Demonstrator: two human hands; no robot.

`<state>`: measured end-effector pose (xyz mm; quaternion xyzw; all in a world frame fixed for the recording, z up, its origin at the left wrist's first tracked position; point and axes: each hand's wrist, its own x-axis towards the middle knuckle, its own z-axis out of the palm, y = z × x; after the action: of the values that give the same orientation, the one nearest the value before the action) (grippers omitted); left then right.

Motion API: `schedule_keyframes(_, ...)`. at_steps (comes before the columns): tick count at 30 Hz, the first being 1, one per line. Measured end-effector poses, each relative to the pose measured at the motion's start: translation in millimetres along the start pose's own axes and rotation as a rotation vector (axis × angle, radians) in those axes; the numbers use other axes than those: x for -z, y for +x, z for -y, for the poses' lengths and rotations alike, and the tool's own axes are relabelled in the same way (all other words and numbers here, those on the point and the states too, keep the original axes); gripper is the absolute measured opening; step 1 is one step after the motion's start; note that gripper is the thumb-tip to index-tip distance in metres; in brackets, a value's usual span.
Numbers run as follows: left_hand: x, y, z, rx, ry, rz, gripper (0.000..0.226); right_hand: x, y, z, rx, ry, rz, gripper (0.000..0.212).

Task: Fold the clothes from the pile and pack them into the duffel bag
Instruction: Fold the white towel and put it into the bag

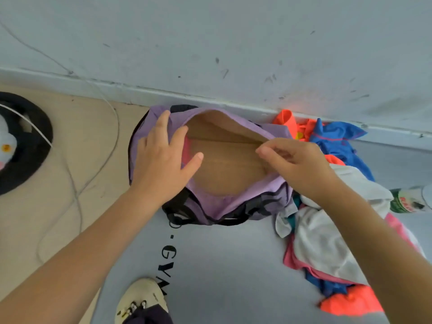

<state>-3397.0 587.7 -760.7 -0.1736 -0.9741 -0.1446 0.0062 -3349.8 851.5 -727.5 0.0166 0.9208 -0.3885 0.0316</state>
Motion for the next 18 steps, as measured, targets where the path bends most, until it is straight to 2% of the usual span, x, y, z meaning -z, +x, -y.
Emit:
schedule_keyframes(3,-7,-12,-52,-0.228,-0.163,-0.135,0.037,22,-43,-27,-0.065,0.082,-0.268,0.010)
schedule_keyframes(5,-19,-22,-95,-0.370,-0.292,-0.081,0.025,36,-70,-61,-0.197,-0.004,-0.361,0.011)
schedule_keyframes(8,-41,-41,-146,-0.469,-0.430,0.155,0.016,53,-109,-118,-0.416,-0.281,-0.377,0.044)
schedule_keyframes(10,-52,-47,-166,-0.464,-0.486,0.399,0.017,60,-129,-151,-0.562,-0.370,-0.272,0.062)
schedule_keyframes(11,-56,-47,-172,-0.443,-0.479,0.503,0.018,61,-136,-163,-0.648,-0.322,-0.197,0.063)
schedule_keyframes(14,-56,-36,-190,-0.357,-0.438,0.643,0.016,53,-149,-181,-0.787,-0.029,-0.066,0.047)
schedule_keyframes(17,-45,-23,-209,-0.353,-0.429,0.652,0.017,56,-156,-174,-0.666,-0.026,-0.165,0.014)
schedule_keyframes(18,-40,-19,-215,-0.357,-0.424,0.655,0.017,63,-157,-166,-0.611,0.021,-0.229,0.011)
